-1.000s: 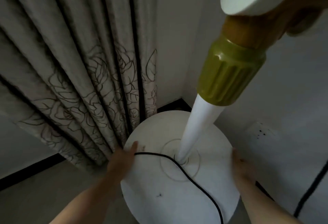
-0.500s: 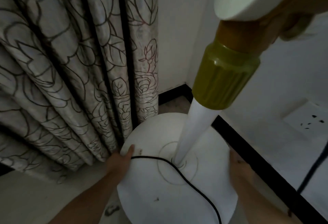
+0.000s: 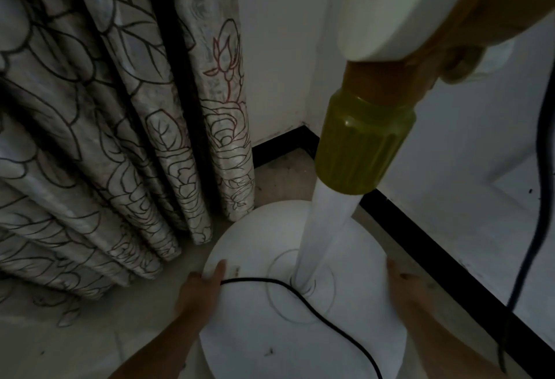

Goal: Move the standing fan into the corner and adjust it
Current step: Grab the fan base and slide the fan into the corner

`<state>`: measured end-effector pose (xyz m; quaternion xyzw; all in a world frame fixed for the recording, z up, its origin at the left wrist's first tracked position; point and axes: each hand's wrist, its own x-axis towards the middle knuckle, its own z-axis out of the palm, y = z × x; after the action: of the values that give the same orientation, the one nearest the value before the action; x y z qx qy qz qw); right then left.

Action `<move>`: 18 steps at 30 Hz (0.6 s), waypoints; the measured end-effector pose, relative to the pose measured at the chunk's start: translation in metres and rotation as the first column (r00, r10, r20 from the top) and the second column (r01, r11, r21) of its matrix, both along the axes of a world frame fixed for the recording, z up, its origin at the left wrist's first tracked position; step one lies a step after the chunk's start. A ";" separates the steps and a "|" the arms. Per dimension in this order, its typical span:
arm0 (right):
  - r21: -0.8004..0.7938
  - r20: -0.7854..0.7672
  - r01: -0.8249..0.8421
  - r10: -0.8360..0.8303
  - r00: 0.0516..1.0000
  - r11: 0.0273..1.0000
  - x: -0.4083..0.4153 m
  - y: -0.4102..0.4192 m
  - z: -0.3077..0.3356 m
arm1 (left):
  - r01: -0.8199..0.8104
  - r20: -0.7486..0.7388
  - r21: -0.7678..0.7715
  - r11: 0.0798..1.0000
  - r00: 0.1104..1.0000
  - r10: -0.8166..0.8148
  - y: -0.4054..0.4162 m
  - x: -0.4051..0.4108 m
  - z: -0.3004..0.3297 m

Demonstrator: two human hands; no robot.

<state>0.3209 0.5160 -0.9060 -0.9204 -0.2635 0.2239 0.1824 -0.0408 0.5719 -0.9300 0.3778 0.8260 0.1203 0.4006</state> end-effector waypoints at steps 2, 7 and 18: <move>0.054 -0.008 -0.022 0.023 1.000 0.998 0.003 0.003 -0.006 | -0.003 -0.014 -0.007 1.000 1.000 0.003 0.001 0.000 -0.003; 0.048 -0.024 -0.033 0.035 0.999 0.998 0.007 0.011 -0.012 | 0.002 -0.048 0.025 1.000 0.999 -0.001 0.006 0.000 -0.004; -0.083 -0.019 -0.077 0.075 0.997 0.994 0.010 0.020 -0.019 | 0.111 -0.078 -0.028 0.993 0.991 -0.113 0.019 -0.010 -0.006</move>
<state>0.3310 0.5363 -0.9250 -0.9147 -0.2873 0.2489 0.1371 -0.0508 0.5912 -0.9364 0.4233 0.8201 0.0728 0.3780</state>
